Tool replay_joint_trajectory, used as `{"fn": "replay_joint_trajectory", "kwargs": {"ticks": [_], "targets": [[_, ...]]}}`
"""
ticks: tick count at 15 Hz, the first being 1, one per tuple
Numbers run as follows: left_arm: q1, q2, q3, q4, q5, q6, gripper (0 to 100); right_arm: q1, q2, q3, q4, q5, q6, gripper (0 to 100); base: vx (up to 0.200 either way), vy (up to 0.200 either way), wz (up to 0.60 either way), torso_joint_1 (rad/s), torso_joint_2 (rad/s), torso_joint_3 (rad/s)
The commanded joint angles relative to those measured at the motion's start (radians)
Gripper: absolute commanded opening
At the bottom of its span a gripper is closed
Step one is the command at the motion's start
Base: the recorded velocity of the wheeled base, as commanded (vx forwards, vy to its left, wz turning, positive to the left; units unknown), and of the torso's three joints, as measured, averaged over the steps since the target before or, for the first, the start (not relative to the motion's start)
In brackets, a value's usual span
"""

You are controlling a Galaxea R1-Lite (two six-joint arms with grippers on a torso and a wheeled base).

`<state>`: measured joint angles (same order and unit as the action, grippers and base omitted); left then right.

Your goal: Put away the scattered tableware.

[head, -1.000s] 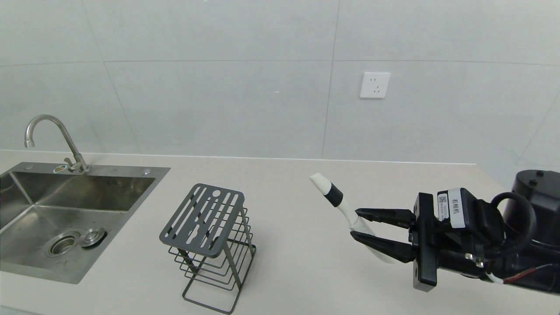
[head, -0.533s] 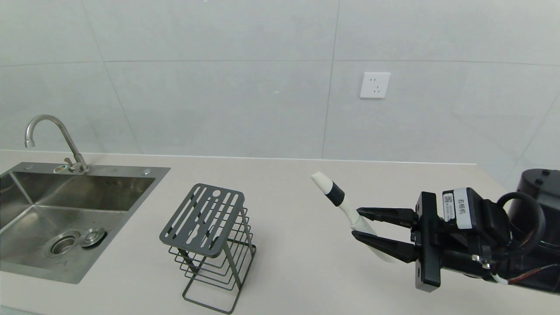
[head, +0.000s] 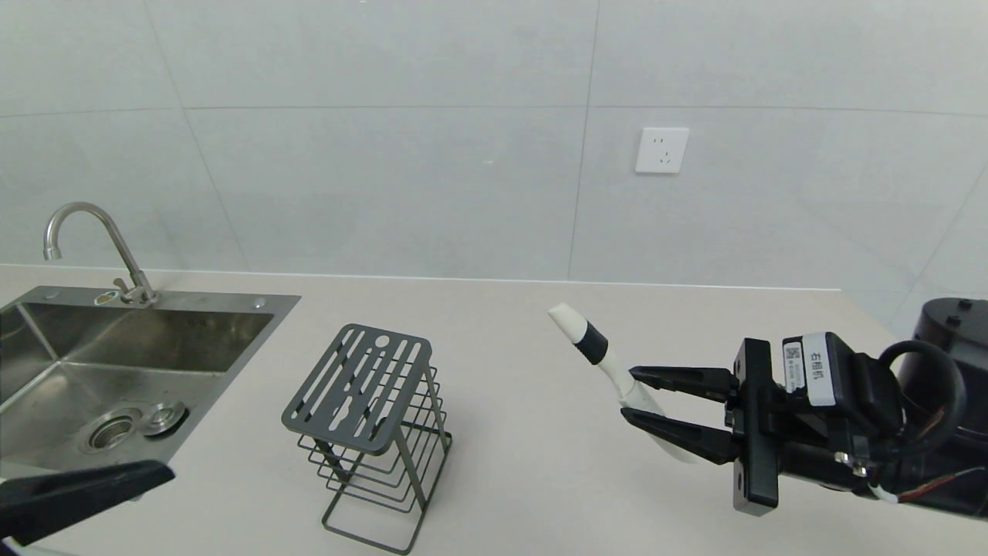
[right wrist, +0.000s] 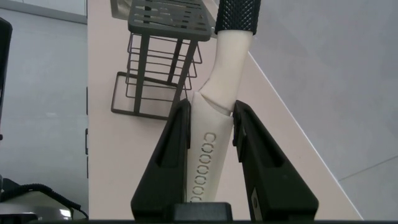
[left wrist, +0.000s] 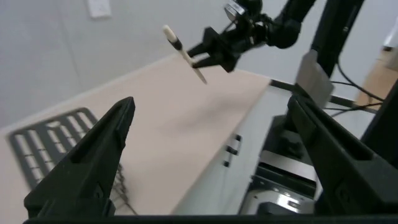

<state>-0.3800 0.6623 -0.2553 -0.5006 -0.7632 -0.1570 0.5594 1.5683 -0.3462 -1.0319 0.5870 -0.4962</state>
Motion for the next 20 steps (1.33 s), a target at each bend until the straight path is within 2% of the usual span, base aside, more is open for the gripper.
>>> {"fn": "replay_joint_trajectory", "kwargs": {"ticks": [1, 4, 8, 12, 13, 14, 16, 17, 18, 20], "targets": [[-0.007, 0.198, -0.024, -0.093, -0.004, -0.003, 100, -0.001, 0.001, -0.004, -0.002, 0.0, -0.001, 0, 0.0, 0.0, 0.0, 0.0, 0.0, 0.0], [-0.01, 0.425, -0.059, -0.3, -0.001, -0.003, 100, 0.001, 0.001, -0.007, -0.002, 0.0, -0.001, 0, 0.0, 0.0, 0.0, 0.0, 0.0, 0.0], [-0.102, 0.672, -0.079, -0.604, -0.001, -0.009, 100, 0.001, 0.001, -0.008, -0.004, -0.006, 0.001, 0, 0.0, 0.0, 0.0, 0.0, 0.0, 0.0], [-0.192, 0.873, -0.081, -0.826, 0.005, -0.026, 100, 0.001, 0.001, -0.042, -0.008, -0.013, 0.002, 0, 0.0, 0.0, 0.0, 0.0, 0.0, 0.0], [-0.232, 0.939, -0.09, -0.908, 0.007, -0.035, 100, 0.001, 0.002, -0.047, -0.008, -0.021, 0.002, 0, 0.0, 0.0, 0.0, 0.0, 0.0, 0.0], [-0.263, 0.987, -0.097, -0.975, 0.01, -0.068, 100, 0.001, 0.002, -0.045, -0.008, -0.035, 0.004, 0, 0.0, 0.0, 0.0, 0.0, 0.0, 0.0], [-0.324, 1.027, -0.102, -1.064, 0.045, -0.173, 100, 0.001, 0.002, -0.047, -0.01, -0.039, 0.004, 0, 0.0, 0.0, 0.0, 0.0, 0.0, 0.0], [-0.361, 1.048, -0.13, -1.07, 0.125, -0.237, 100, 0.001, 0.002, -0.056, -0.01, -0.041, 0.005, 0, 0.0, 0.0, 0.0, 0.0, 0.0, 0.0], [-0.375, 1.059, -0.153, -1.07, 0.174, -0.257, 100, 0.001, 0.002, -0.062, -0.01, -0.041, 0.005, 0, 0.0, 0.0, 0.0, 0.0, 0.0, 0.0], [-0.381, 1.088, -0.191, -1.07, 0.24, -0.265, 100, 0.001, 0.002, -0.07, -0.01, -0.046, 0.007, 0, 0.0, 0.0, 0.0, 0.0, 0.0, 0.0]]}}
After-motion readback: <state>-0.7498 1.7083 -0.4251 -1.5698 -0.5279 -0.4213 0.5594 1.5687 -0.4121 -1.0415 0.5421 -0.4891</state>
